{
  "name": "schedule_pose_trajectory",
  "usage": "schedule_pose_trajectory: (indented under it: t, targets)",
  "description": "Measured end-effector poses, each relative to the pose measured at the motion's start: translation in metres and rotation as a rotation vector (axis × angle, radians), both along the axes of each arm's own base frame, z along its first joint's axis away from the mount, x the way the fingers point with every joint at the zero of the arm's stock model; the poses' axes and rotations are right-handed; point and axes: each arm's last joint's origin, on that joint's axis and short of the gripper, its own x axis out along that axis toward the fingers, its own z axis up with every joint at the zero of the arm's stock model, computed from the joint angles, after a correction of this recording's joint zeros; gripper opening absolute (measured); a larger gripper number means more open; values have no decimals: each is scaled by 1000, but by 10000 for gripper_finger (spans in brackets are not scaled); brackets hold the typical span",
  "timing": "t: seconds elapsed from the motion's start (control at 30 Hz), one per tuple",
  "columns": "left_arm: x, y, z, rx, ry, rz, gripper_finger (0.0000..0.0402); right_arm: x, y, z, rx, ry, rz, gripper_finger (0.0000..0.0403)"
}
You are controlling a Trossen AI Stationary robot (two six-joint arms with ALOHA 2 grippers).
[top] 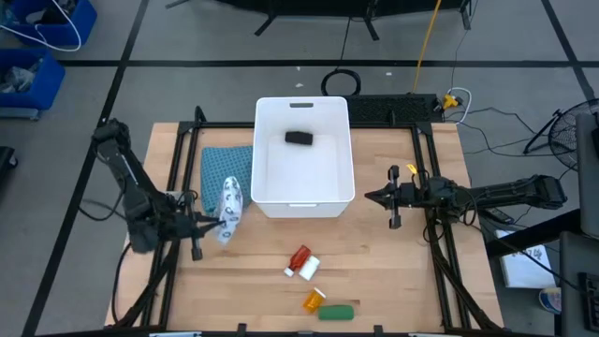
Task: Pick & place medical supplies in basket/bin
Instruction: Put the white mailer bag into the white container
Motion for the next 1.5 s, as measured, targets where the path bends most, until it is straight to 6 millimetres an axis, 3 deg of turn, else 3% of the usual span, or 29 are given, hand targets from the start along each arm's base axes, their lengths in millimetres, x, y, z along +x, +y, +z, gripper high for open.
schedule_pose_trajectory:
  t: [0.13,0.47,0.7,0.87,1.13,1.3,1.5]
  targets:
    - [3,8,31,21,-87,21,0,0,0,2,-56,-15,-5,0]
    - [14,56,149,127,-184,147,0,-1,1,8,-112,-77,12,0]
    - [38,85,194,185,-57,155,0,-1,1,6,-84,-64,43,0]
    - [75,110,204,166,90,142,0,0,1,4,-67,-45,41,0]
    - [146,175,198,31,261,43,0,0,-1,2,-48,-24,-35,0]
    - [183,211,183,-48,421,52,0,0,-1,2,-42,-19,-35,0]
    - [218,235,170,-70,552,13,0,0,-1,2,-43,-18,-35,0]
